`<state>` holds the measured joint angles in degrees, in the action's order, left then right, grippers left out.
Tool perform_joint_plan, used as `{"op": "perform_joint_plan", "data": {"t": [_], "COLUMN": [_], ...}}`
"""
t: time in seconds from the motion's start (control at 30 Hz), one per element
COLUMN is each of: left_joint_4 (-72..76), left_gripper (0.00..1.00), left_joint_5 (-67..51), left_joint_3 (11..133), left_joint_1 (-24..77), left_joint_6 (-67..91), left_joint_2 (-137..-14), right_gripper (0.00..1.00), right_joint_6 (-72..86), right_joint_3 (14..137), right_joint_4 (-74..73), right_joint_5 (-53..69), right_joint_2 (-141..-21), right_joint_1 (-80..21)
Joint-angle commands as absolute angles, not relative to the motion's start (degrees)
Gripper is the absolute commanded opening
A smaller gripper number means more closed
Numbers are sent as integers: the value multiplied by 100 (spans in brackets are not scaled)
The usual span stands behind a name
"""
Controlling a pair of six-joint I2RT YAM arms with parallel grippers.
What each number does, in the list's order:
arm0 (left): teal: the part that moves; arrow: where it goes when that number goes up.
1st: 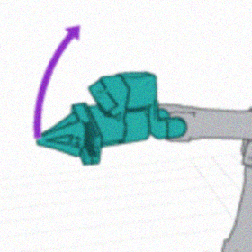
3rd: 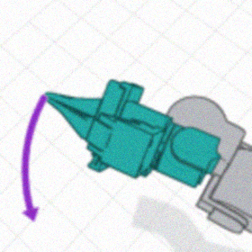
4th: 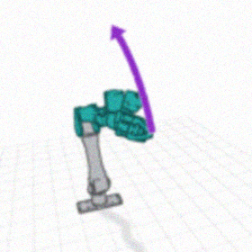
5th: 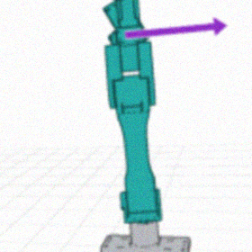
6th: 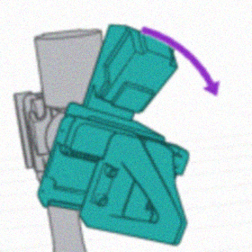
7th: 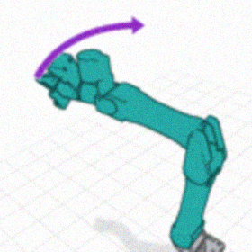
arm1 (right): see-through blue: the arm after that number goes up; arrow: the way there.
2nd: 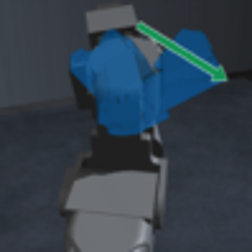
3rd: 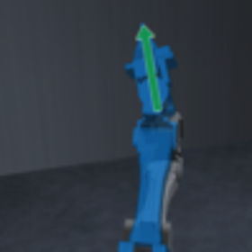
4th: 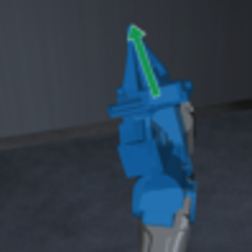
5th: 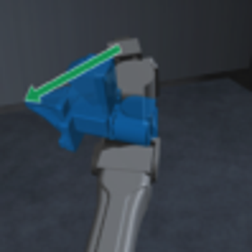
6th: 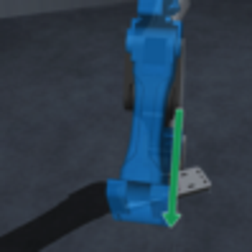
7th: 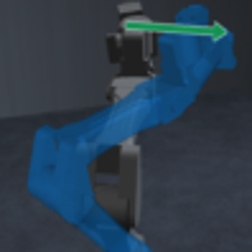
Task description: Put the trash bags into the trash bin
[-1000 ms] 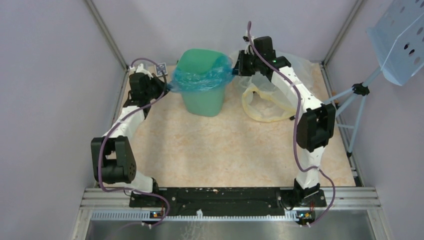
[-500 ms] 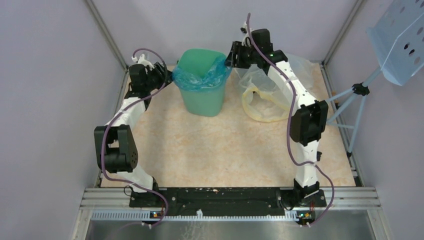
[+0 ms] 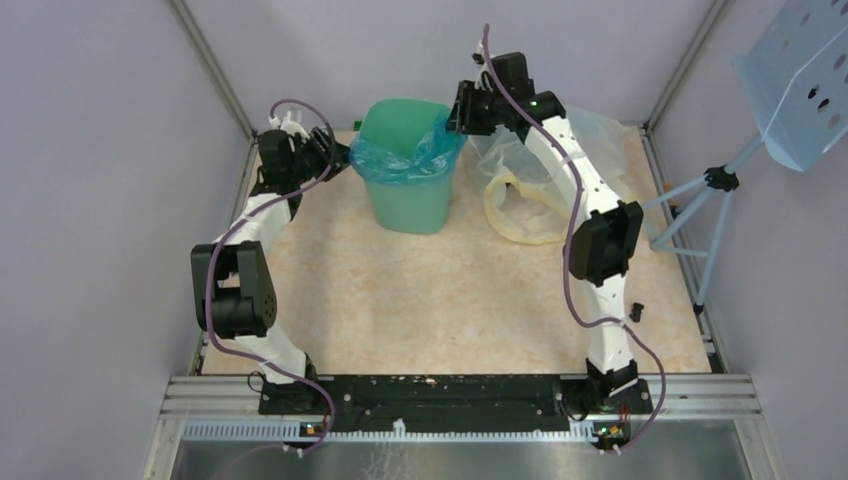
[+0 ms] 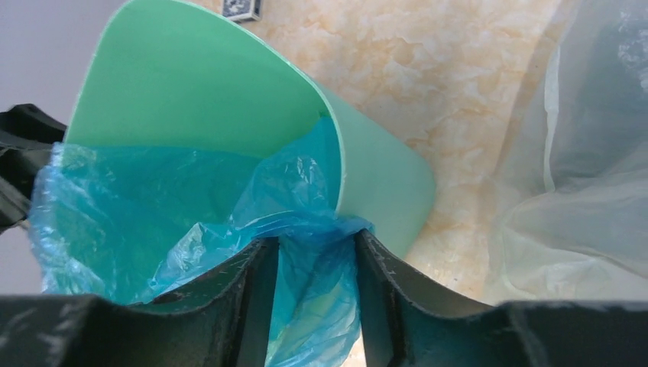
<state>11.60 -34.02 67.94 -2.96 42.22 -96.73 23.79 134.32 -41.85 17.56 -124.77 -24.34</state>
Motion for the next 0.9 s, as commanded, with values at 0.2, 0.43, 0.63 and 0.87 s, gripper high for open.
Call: {"op": "perform_joint_plan", "data": {"t": [0.2, 0.43, 0.63, 0.87], "left_joint_4": [1306, 335, -279, -1689], "left_gripper": [50, 54, 54, 73], "left_joint_5": [-3993, -3563, -3577, -3390], "left_joint_3": [6375, 5959, 5053, 4565], "left_joint_1": [-206, -203, -202, -202], "left_joint_6": [4416, 4001, 4102, 3820], "left_joint_2": [-8944, -7755, -6628, -5614], "right_gripper": [13, 0, 1, 0], "right_joint_6": [2074, 1907, 1674, 1563], "right_joint_3": [14078, 13477, 13345, 11943], "right_joint_4": [-5497, -5706, -6469, -6218], "right_joint_5": [697, 635, 71, -50], "right_joint_2": [-12459, -11714, -11288, -10119], "right_joint_1": [-2654, -2787, -3125, -3137]}}
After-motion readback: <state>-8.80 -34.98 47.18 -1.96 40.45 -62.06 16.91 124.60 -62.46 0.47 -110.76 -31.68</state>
